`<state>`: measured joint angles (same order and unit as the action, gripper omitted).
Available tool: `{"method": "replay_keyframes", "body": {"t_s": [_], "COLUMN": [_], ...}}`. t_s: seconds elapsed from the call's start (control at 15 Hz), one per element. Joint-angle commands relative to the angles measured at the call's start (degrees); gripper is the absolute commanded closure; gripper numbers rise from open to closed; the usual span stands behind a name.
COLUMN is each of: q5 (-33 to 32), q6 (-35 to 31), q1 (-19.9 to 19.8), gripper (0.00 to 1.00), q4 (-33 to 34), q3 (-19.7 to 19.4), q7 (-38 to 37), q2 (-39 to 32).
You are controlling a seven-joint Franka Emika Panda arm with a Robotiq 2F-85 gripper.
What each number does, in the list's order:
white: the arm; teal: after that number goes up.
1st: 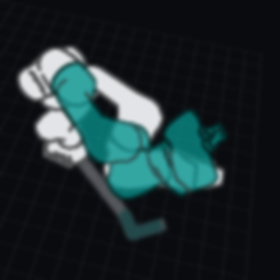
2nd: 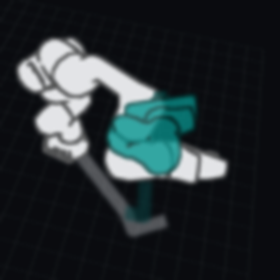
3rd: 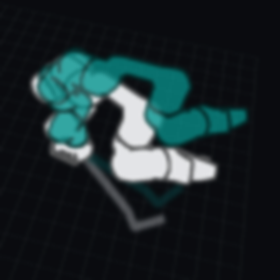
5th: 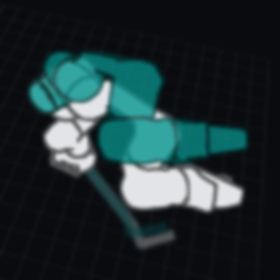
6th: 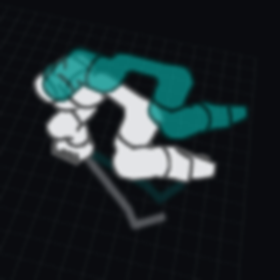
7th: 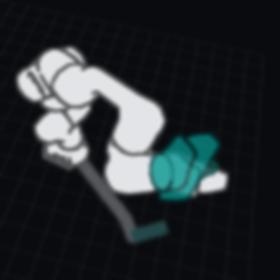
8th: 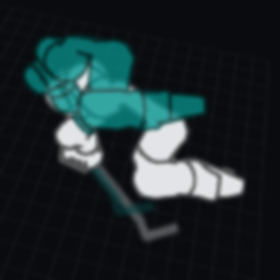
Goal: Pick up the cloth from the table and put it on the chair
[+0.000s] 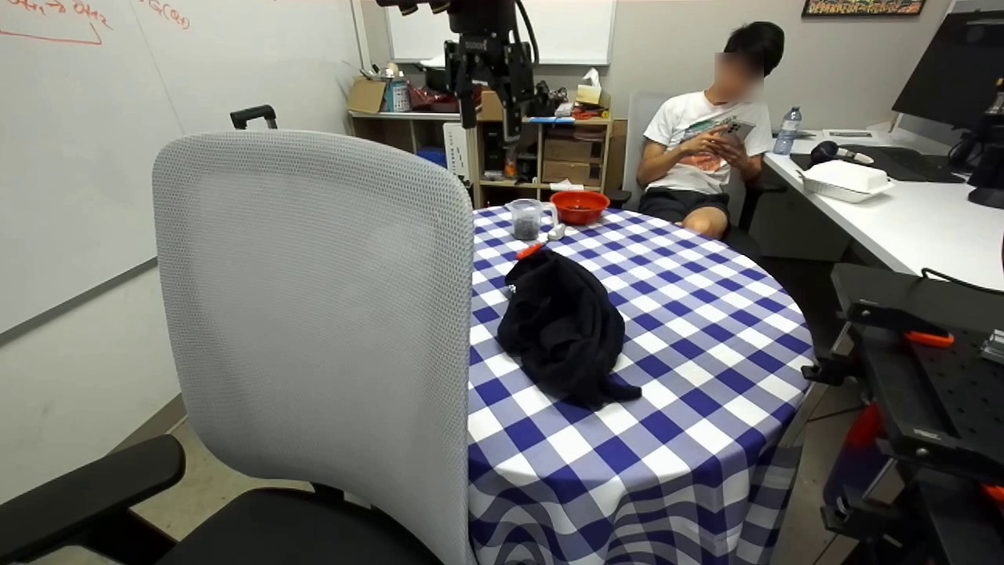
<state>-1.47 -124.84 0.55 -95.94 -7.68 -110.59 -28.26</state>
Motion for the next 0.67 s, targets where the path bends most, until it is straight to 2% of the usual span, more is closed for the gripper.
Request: {"method": "replay_keyframes", "body": {"t_s": [0.0,0.33,0.6], "q5": [-1.15,-5.12,-9.33], "q6": [-2.48,-2.38,-0.34], "q1": [1.69,3.48,4.73], "gripper": [0.00,0.00,0.00], "q4": [2.63,4.05,6.04], "q3": [-2.91,-4.81,-6.24], "q7": [-10.88,-19.11,-22.41], "q2": [-4.70,-9.72,-13.33]}}
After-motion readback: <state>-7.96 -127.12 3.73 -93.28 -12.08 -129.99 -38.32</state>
